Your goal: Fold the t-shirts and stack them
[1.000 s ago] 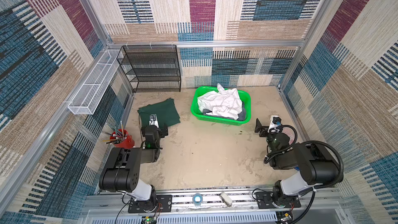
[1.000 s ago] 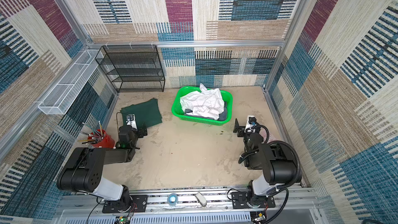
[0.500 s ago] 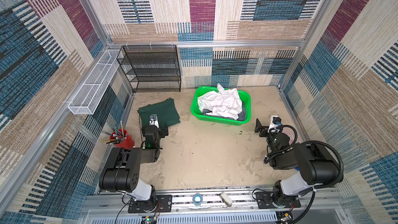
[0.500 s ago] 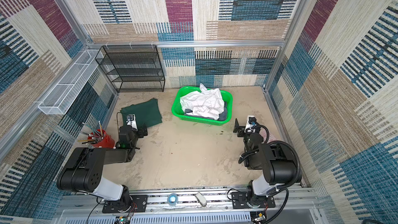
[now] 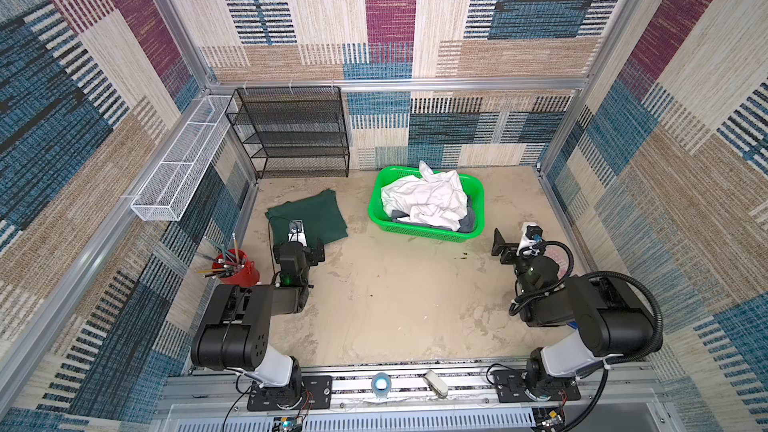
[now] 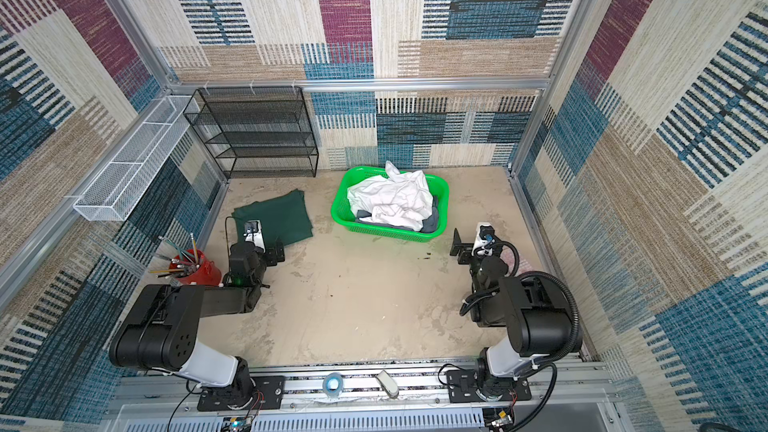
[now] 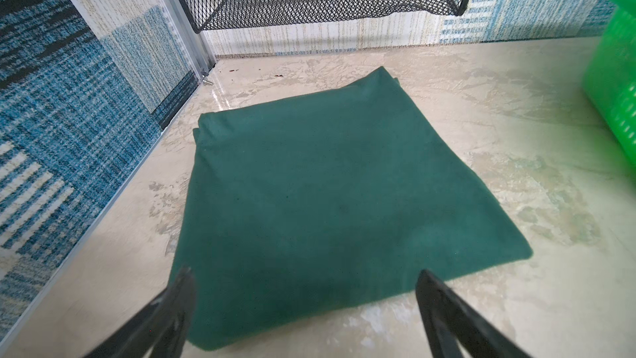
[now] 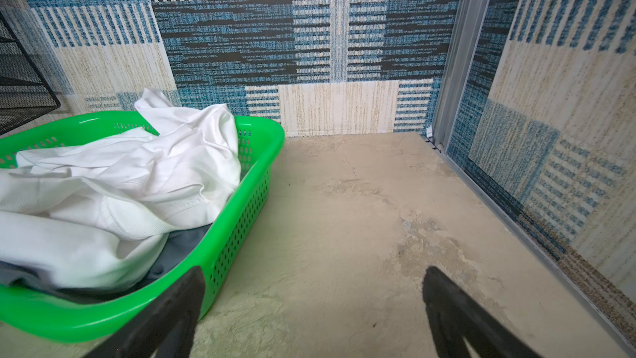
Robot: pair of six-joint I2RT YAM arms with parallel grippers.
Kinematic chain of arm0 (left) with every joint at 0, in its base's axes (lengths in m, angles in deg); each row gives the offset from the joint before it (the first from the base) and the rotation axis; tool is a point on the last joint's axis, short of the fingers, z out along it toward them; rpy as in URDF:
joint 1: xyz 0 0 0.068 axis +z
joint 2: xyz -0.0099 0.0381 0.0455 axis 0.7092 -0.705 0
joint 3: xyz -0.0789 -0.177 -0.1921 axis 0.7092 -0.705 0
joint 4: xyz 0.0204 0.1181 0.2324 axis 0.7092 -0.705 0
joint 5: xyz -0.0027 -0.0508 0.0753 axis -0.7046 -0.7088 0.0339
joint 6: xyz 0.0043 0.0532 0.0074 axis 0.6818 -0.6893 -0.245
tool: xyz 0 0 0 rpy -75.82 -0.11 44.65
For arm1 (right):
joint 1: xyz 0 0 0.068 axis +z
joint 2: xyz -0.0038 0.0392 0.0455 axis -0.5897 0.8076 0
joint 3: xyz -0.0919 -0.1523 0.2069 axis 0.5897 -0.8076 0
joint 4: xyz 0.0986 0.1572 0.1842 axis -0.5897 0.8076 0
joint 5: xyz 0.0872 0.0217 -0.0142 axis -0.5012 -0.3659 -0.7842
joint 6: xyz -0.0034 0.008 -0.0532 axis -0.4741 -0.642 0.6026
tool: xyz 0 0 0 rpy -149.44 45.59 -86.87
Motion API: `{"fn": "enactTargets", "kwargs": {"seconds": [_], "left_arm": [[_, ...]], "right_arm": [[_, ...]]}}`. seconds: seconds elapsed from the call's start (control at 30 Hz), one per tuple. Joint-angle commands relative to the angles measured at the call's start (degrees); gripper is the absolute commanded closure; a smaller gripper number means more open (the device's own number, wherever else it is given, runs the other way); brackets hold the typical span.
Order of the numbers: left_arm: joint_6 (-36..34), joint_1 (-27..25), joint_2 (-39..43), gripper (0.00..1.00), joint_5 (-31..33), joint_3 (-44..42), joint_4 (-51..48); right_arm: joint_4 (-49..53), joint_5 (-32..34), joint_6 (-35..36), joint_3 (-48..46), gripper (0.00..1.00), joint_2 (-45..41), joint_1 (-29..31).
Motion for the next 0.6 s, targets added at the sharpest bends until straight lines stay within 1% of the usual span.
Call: {"fn": "enactTargets", "kwargs": {"seconds": [0.0,0.1,0.17,0.2,0.23,0.3,0.33,0.37,0.4,0.43,0.5,0.57], "left_arm": [[0.6,0.0,0.0,0.01,0.0,0.4,0.2],[0.7,0.1,0.1,0.01,0.1,0.3,0.3],[1.4,-0.7,1.5,0.00,4.9,-1.1,2.1],[1.5,-0.9,3.2,0.01,4.2,-2.2,1.4],[1.0,-1.4,3.9,0.01,4.3,-3.4,2.9],[-1.2,-3.5,2.7,0.01,6.8,-6.2,10.4],[-2.1,-3.9,1.6,0.01,7.2,-7.2,14.4],[-2.3,-4.1,1.4,0.01,7.5,-7.4,15.3],[-1.8,-4.1,2.1,0.01,7.4,-7.0,12.9],[-1.6,-4.1,2.5,0.01,7.4,-6.4,11.1],[-1.5,-3.6,2.2,0.01,6.8,-4.8,9.0],[-1.1,-3.4,2.9,0.01,6.5,-4.5,7.3]], "right_arm": [[-1.6,-0.5,0.3,0.3,0.01,0.0,0.0],[-2.9,0.0,-0.1,-0.6,0.01,-0.5,0.0],[-2.9,0.3,0.1,-2.1,0.01,-3.9,0.1],[-0.3,1.6,-0.1,-2.3,0.01,-7.2,0.1],[4.7,3.7,-1.1,-1.4,0.01,-10.6,0.2],[22.0,9.3,-6.4,3.8,0.01,-16.7,0.2],[29.6,8.8,-7.9,7.0,0.01,-18.4,0.2],[34.8,5.6,-8.0,9.4,0.00,-19.7,0.3],[38.9,1.7,-7.9,11.5,0.01,-20.9,0.4],[42.5,0.0,-8.0,13.4,0.01,-21.7,0.7],[48.8,0.4,-8.8,16.7,0.01,-23.4,1.8],[52.2,0.2,-9.0,18.7,0.01,-25.2,2.9]]}}
